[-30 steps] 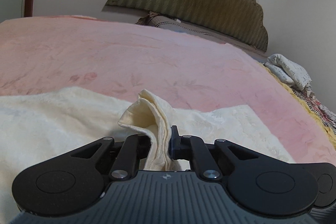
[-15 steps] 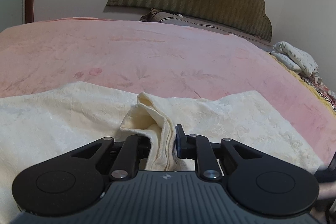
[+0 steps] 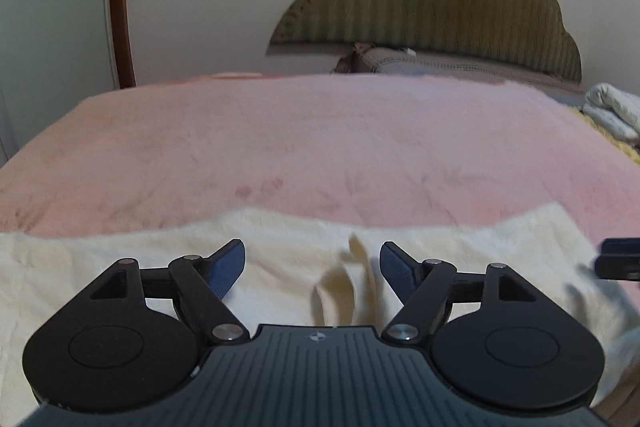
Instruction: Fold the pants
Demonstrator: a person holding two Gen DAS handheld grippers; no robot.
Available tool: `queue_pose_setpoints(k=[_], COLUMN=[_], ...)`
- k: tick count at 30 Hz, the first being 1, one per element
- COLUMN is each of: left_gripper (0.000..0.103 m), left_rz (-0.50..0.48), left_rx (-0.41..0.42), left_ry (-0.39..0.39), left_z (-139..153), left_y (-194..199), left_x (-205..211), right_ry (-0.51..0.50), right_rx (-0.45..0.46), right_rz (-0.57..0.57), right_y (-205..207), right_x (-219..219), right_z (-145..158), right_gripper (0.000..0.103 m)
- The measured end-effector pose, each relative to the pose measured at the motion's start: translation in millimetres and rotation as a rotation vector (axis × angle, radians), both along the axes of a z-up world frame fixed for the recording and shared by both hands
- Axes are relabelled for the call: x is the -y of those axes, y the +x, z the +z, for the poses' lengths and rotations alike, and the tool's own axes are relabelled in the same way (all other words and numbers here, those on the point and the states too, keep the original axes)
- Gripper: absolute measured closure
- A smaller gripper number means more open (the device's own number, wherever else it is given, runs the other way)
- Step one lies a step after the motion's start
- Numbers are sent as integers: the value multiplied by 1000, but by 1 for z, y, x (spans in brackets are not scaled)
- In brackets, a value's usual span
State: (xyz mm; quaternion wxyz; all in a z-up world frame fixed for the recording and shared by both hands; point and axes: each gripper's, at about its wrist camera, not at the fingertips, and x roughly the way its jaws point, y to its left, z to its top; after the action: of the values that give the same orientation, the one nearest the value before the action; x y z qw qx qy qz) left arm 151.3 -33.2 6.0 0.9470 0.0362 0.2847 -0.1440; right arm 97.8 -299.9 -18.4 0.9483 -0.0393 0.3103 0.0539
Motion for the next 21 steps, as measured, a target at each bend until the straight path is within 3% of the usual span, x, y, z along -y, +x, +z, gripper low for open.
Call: queue_pose_setpoints(k=[3,6,8,10,14,16,18,21], left_gripper=[25,25,23,22,20,20,20,18], left_rz=[-17,-22,-21,-14,-5,22,67,123], left_rx=[-11,-11,12,34,66,58,35,-36], left_ry=[-3,178,259,291,277,241,185,51], left_z=[8,-6,-17,-22,-22,-17,-12,-5], left_y=[10,23,29,29,19,17,15,11], left_x=[4,24,33,37,33,24,8,-17], right_ry=[-24,-73,-115,-129,-83,-134,-183,-98], right_rx=[-55,-146,-123,-86,-87,-129,-99,2], right_rz=[-54,-68,-75,-73,18,61,26,87], right_y=[33,48,41,27,-3,-11,-20,-40], right_x=[9,9,0,-8,-23,-33,-44,-69], right_z=[-14,-37,-34,-27,-24,-36,-34,-19], right_gripper=[85,85,85,85,83,83,82,82])
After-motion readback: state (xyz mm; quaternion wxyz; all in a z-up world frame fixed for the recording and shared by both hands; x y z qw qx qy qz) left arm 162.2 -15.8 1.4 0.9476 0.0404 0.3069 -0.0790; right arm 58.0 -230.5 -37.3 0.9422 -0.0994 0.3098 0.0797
